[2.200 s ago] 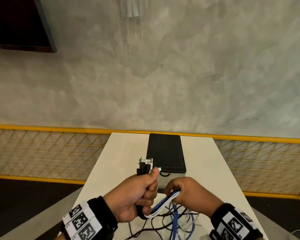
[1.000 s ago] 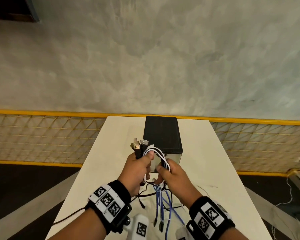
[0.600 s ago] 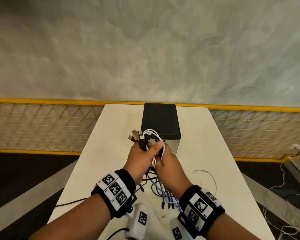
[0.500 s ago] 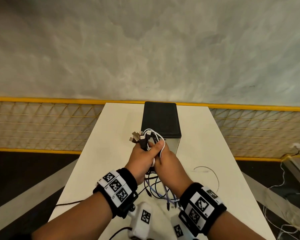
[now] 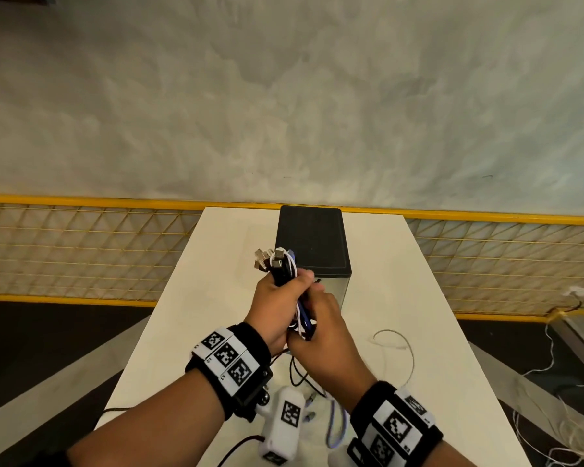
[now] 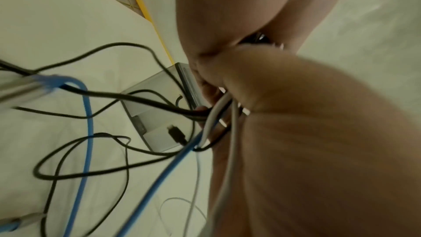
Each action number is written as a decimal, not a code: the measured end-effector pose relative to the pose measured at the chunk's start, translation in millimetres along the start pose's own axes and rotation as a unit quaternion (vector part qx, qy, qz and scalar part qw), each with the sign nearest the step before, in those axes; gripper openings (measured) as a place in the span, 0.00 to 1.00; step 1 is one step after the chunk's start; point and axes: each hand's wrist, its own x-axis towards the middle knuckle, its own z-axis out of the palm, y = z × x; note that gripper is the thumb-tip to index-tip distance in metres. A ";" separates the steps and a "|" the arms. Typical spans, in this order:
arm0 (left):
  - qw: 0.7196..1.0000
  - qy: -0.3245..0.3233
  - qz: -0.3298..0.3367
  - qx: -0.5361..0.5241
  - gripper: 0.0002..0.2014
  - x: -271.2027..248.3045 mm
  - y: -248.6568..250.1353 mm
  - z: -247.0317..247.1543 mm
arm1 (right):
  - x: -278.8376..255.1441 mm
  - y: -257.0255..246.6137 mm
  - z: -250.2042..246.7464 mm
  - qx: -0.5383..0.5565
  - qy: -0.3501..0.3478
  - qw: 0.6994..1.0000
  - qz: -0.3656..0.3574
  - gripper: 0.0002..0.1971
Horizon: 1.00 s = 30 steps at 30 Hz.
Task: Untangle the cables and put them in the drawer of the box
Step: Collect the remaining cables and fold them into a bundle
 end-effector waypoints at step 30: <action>0.956 -0.212 -0.140 0.147 0.13 -29.3 63.7 -23.7 | 18.1 19.9 -27.8 -0.071 -0.201 0.961 0.179 0.13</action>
